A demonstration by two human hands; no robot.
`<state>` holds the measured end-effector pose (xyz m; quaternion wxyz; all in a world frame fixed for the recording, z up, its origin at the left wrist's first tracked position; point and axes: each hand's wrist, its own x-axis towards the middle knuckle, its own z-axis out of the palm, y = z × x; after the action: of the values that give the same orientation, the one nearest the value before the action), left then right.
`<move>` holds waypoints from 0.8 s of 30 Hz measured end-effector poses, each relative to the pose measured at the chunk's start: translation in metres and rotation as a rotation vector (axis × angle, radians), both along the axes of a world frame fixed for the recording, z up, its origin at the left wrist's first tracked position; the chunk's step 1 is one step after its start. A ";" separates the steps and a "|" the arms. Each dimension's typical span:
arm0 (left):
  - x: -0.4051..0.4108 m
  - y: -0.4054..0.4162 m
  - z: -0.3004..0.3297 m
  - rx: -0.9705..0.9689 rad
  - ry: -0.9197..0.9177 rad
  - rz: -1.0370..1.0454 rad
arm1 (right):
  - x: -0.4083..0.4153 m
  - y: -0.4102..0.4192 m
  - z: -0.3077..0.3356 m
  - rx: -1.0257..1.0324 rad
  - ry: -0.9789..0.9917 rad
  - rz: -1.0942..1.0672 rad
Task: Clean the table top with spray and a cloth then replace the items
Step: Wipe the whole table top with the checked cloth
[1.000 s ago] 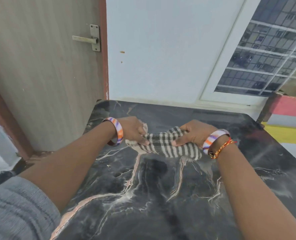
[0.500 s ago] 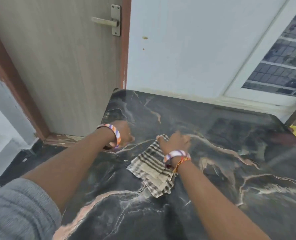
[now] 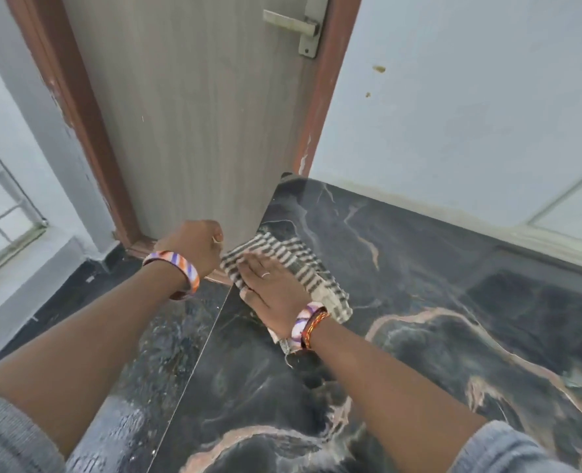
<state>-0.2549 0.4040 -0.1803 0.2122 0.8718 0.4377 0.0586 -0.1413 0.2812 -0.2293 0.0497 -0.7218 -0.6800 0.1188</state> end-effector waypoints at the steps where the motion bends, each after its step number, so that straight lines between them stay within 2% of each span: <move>1: 0.004 0.006 -0.002 0.022 -0.004 0.019 | 0.012 0.010 -0.001 0.004 -0.005 0.062; 4: 0.029 0.023 -0.004 0.071 0.013 0.041 | 0.048 0.050 -0.001 0.006 -0.064 0.048; 8: 0.079 0.032 -0.002 0.145 0.018 0.000 | 0.097 0.100 -0.002 -0.009 -0.108 -0.150; 12: 0.134 0.010 -0.002 0.278 0.067 -0.029 | 0.158 0.103 -0.009 0.011 -0.094 -0.312; 16: 0.213 -0.032 -0.010 0.339 0.022 -0.124 | 0.256 0.039 -0.012 0.022 -0.055 -0.494; 20: 0.303 -0.097 -0.015 0.266 0.042 -0.271 | 0.327 -0.049 -0.007 -0.009 -0.081 -0.462; 24: 0.393 -0.177 -0.014 0.224 -0.018 -0.444 | 0.393 -0.132 -0.009 -0.005 -0.073 -0.506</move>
<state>0.1384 0.2272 -0.1944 0.1256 0.9641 0.2244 0.0664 0.2517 0.1496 -0.2380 0.0514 -0.8729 -0.4788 0.0784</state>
